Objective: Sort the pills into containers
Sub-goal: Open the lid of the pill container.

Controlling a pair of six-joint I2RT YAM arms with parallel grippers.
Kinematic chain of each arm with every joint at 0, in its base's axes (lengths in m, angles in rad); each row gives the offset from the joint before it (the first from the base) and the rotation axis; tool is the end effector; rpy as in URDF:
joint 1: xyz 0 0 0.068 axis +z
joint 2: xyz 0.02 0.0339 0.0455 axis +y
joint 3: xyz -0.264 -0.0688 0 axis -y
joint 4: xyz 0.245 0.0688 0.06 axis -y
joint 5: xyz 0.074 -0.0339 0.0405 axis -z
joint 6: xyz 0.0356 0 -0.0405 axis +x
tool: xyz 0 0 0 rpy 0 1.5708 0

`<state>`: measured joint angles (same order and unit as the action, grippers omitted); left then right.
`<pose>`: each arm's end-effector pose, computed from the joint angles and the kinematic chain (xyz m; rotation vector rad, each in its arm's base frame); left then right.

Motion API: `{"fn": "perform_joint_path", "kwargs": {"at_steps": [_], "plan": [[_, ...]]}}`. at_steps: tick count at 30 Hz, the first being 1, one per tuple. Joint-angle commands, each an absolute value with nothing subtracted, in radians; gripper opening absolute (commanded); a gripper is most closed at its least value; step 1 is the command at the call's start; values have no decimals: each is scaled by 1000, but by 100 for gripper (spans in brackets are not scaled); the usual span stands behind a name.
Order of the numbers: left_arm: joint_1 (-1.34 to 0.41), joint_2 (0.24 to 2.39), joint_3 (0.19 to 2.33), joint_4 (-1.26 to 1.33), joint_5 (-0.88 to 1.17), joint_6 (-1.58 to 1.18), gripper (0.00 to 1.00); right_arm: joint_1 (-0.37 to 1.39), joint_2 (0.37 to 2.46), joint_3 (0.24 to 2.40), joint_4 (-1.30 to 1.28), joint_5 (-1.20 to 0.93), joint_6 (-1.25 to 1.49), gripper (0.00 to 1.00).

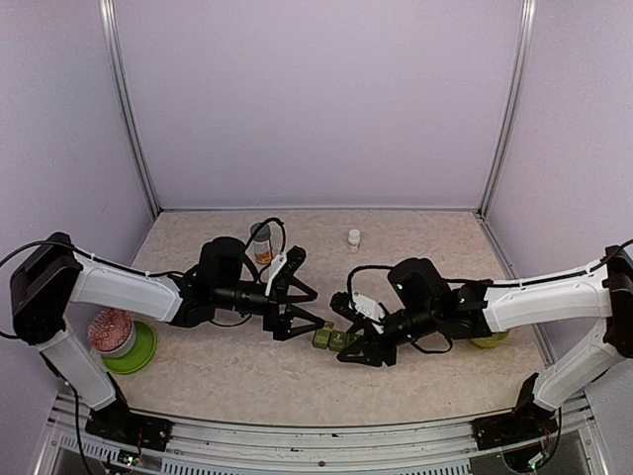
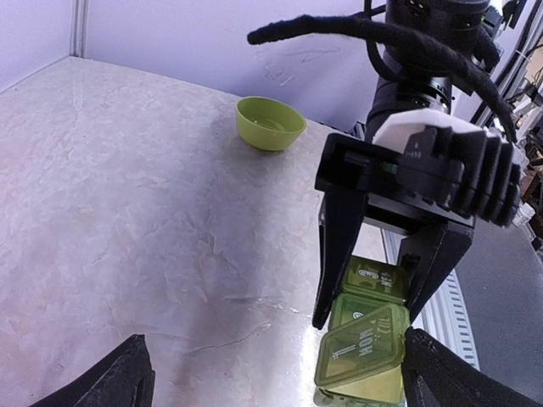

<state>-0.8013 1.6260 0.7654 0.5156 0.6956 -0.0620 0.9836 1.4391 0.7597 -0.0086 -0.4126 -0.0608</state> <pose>0.2168 -0.2566 0.1962 1.1793 1.6544 -1.2275 0.1521 0.2543 0.2003 -1.3786 1.9279 0.9381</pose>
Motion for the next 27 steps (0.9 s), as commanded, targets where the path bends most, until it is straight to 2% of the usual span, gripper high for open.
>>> {"fn": "perform_joint_path", "kwargs": {"at_steps": [1, 27], "plan": [[-791, 1654, 797, 504, 639, -83, 99, 1018, 1442, 801, 1, -416, -89, 34], [-771, 1746, 870, 409, 613, -91, 99, 1052, 1361, 789, 5, -307, -133, 33]]}}
